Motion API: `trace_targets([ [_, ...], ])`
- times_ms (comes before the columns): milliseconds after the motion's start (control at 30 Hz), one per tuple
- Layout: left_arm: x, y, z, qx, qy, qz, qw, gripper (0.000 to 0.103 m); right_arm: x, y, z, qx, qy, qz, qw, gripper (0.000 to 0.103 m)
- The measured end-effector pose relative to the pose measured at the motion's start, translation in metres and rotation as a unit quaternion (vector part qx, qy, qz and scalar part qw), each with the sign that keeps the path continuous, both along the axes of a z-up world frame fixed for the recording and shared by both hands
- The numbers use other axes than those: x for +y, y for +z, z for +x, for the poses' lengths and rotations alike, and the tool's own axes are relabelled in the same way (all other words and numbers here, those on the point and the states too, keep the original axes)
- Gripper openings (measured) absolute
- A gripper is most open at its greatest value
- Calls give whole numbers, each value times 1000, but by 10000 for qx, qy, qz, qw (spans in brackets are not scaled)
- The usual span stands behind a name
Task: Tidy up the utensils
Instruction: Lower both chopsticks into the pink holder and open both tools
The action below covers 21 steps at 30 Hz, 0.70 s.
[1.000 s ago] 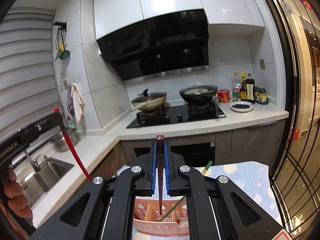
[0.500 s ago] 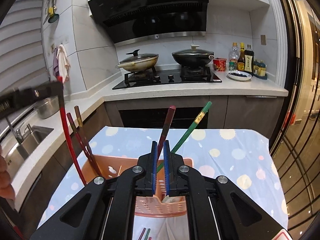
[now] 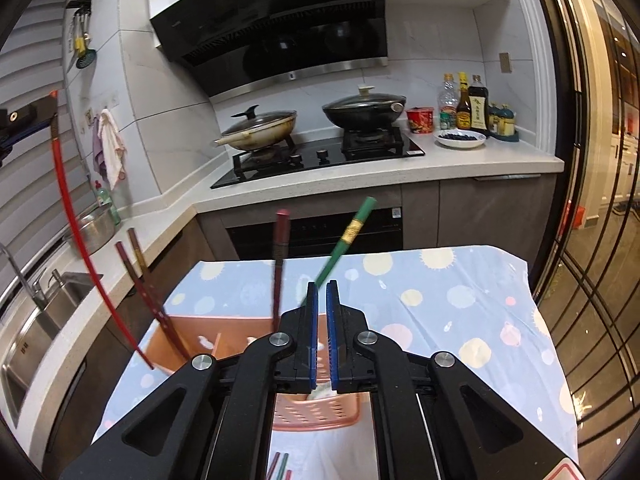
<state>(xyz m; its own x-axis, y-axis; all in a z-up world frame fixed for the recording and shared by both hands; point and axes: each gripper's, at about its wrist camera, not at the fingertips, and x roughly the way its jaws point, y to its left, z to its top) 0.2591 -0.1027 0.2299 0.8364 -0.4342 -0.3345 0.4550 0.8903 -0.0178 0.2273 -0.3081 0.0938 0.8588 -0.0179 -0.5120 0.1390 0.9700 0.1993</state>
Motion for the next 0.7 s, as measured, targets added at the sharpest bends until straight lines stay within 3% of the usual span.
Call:
trace_targets([
  [300, -7, -7, 16, 128, -19, 73, 9999, 7, -25, -14, 12, 158, -217, 75, 9996, 5],
  [500, -8, 9, 8, -134, -81, 107, 9998, 7, -27, -14, 15, 147, -218, 53, 9996, 5],
  [700, -11, -6, 18, 87, -35, 164, 9998, 7, -34, -15, 28, 185, -320, 60, 9993, 5],
])
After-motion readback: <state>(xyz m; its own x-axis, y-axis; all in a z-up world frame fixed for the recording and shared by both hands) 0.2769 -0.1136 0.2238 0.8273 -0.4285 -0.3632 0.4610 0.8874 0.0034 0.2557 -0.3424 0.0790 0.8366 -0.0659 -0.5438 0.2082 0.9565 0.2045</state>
